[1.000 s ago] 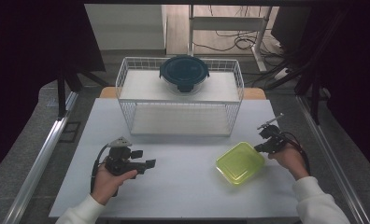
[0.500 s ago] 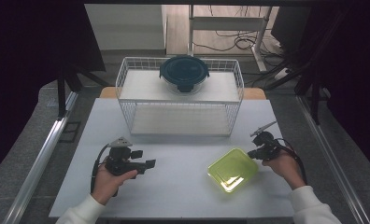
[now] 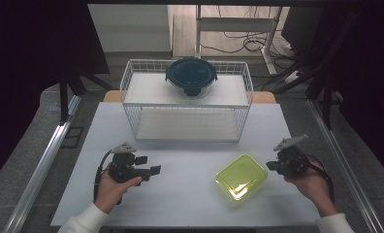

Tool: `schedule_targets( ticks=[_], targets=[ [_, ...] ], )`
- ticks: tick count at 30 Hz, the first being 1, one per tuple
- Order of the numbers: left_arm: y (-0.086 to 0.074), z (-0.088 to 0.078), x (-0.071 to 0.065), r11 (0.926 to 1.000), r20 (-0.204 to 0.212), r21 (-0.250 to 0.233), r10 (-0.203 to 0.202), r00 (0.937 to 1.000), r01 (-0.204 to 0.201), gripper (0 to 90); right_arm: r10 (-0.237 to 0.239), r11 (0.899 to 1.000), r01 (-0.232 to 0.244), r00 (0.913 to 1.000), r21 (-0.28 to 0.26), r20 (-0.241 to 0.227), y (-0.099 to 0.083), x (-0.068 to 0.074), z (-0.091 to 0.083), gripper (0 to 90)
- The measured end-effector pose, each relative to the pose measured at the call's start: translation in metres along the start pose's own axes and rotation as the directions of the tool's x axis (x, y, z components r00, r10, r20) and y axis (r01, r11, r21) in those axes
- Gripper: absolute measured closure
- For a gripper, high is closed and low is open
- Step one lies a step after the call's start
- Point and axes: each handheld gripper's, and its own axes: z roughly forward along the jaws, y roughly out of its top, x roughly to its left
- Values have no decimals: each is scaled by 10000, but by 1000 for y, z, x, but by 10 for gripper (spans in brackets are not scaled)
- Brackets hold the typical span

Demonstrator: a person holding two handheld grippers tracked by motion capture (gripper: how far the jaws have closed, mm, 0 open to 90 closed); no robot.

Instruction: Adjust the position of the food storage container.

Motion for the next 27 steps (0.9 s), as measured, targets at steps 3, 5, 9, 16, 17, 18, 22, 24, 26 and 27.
schedule_targets(
  ticks=[3, 5, 9, 16, 17, 18, 22, 24, 26, 27],
  targets=[
    [0, 1, 0, 10000, 15, 31, -5, 10000, 5, 274, -273, 9995, 282, 9979, 146, -586, -12, 18, -1, 890],
    [0, 1, 0, 10000, 24, 3, -47, 10000, 47, 275, -541, 9977, 575, 9944, 345, -913, -18, 32, 1, 890],
    [1, 2, 1, 10000, 56, 6, -91, 9999, 91, 275, -1032, 9926, 1118, 9823, 469, -1561, -23, 59, 8, 890],
    [2, 2, 3, 10000, 147, -26, -76, 9999, 76, 274, -1805, 9766, 2000, 9619, 785, -2056, -10, 90, 28, 889],
    [1, 2, 3, 9999, 131, -25, -98, 9999, 99, 275, -1801, 9771, 1993, 9614, 751, -2079, -8, 91, 30, 889],
    [1, 2, 4, 9999, 136, -43, -122, 9998, 123, 274, -1779, 9778, 1964, 9622, 728, -2064, -5, 92, 32, 890],
    [0, 1, 5, 9997, 129, -107, -213, 9997, 215, 275, -1691, 9800, 1858, 9665, 718, -1930, 4, 99, 40, 889],
    [0, 1, 6, 9997, 120, -105, -241, 9996, 242, 275, -1650, 9812, 1803, 9687, 689, -1854, 7, 104, 45, 889],
    [0, 0, 6, 9995, 141, -135, -281, 9995, 283, 274, -1597, 9830, 1731, 9707, 618, -1795, 11, 108, 50, 889],
    [0, 0, 7, 9996, 145, -132, -261, 9996, 263, 275, -1533, 9845, 1659, 9717, 574, -1795, 12, 110, 52, 889]
  ],
)
